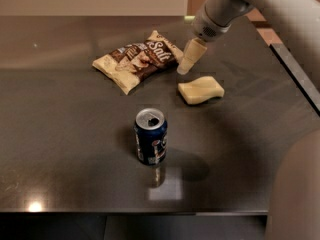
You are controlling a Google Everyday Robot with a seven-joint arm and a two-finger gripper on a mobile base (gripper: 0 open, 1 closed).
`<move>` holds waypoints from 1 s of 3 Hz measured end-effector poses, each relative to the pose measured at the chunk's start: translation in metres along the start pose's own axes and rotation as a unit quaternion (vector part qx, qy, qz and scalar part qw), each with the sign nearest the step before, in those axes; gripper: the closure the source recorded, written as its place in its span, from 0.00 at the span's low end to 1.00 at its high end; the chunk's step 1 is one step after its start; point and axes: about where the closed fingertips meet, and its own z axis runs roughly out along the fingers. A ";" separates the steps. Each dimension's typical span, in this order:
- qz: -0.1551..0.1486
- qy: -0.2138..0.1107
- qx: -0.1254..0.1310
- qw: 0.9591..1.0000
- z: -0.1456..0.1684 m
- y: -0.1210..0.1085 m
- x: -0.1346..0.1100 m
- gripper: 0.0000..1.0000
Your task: Pick brown chip bag
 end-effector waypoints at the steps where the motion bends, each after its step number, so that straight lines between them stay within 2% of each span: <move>1: 0.027 -0.009 0.006 1.000 0.032 -0.014 -0.009 0.00; 3: 0.066 -0.015 -0.006 0.998 0.069 -0.025 -0.024 0.00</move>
Offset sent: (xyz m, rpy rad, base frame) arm 0.0697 0.0431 -0.0290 0.1129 0.0320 -0.1213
